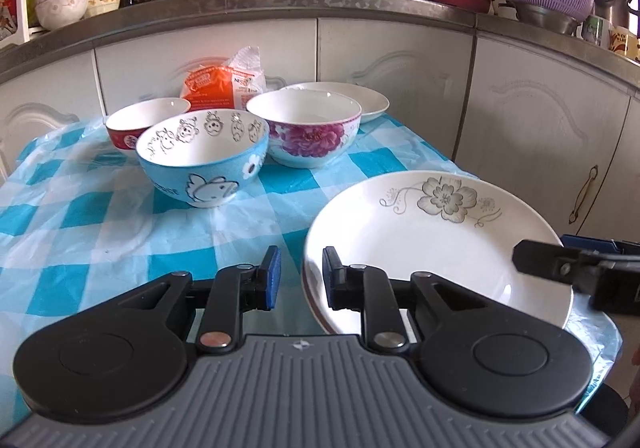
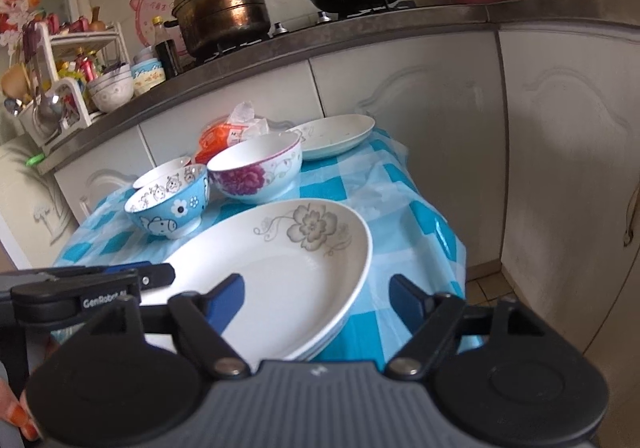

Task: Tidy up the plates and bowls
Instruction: 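Carry the white plate toward the cabinet and tilt it upright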

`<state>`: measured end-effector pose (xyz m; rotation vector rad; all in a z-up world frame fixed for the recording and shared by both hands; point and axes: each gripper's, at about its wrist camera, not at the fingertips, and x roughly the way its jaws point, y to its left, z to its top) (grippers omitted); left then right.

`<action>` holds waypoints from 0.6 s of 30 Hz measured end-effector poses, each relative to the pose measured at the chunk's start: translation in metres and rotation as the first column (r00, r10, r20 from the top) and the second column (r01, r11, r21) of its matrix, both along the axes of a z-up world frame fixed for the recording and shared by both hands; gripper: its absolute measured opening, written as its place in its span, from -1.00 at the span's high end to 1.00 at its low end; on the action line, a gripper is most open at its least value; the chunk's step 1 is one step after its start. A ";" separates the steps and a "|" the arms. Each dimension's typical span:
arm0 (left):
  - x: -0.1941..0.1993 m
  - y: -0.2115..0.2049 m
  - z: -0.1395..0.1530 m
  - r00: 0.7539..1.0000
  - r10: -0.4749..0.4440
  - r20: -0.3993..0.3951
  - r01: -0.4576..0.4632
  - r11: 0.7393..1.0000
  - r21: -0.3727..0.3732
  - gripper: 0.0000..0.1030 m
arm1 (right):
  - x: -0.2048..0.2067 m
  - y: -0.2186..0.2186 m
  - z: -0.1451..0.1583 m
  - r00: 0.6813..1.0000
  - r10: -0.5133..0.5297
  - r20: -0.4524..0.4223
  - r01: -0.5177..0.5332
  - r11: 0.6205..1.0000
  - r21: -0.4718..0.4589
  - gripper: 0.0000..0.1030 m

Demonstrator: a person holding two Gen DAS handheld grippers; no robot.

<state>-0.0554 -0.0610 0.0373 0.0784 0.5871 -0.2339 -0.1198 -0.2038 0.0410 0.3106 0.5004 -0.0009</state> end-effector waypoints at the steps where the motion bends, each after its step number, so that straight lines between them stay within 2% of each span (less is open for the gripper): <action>1: -0.001 0.003 0.004 1.000 0.000 0.008 0.000 1.000 -0.007 0.44 | -0.001 -0.003 0.001 1.000 -0.010 0.000 0.010 1.000 0.023 -0.67; 4: -0.002 0.005 0.016 1.000 -0.018 0.018 0.018 1.000 -0.004 0.33 | -0.002 -0.017 0.007 1.000 -0.021 0.020 0.018 0.993 0.119 -0.77; 8: 0.004 0.007 0.039 0.998 -0.055 0.041 0.055 0.998 -0.002 -0.18 | 0.003 -0.032 0.019 0.999 -0.023 0.045 0.013 0.978 0.208 -0.90; 10: 0.012 0.007 0.054 0.996 -0.072 0.052 0.072 0.997 -0.010 -0.24 | 0.009 -0.040 0.026 0.998 -0.019 0.064 0.002 0.967 0.256 -0.91; 12: 0.023 0.006 0.069 0.994 -0.087 0.072 0.088 0.996 -0.010 -0.43 | 0.018 -0.050 0.031 0.996 -0.026 0.082 -0.001 0.950 0.311 -0.92; 13: 0.029 0.005 0.076 0.992 -0.089 0.085 0.090 0.996 -0.013 -0.62 | 0.024 -0.056 0.034 0.996 -0.029 0.088 -0.003 0.940 0.341 -0.92; 14: 0.036 0.003 0.085 0.991 -0.092 0.101 0.094 0.995 -0.015 -0.73 | 0.031 -0.061 0.036 0.995 -0.033 0.090 -0.003 0.930 0.366 -0.92; 16: 0.053 0.000 0.099 0.988 -0.096 0.124 0.099 0.995 -0.019 -0.87 | 0.047 -0.073 0.041 0.995 -0.036 0.096 -0.007 0.909 0.416 -0.92; 18: 0.073 -0.004 0.111 0.985 -0.106 0.138 0.110 0.994 -0.022 -0.90 | 0.063 -0.082 0.045 0.992 -0.035 0.119 -0.022 0.892 0.452 -0.92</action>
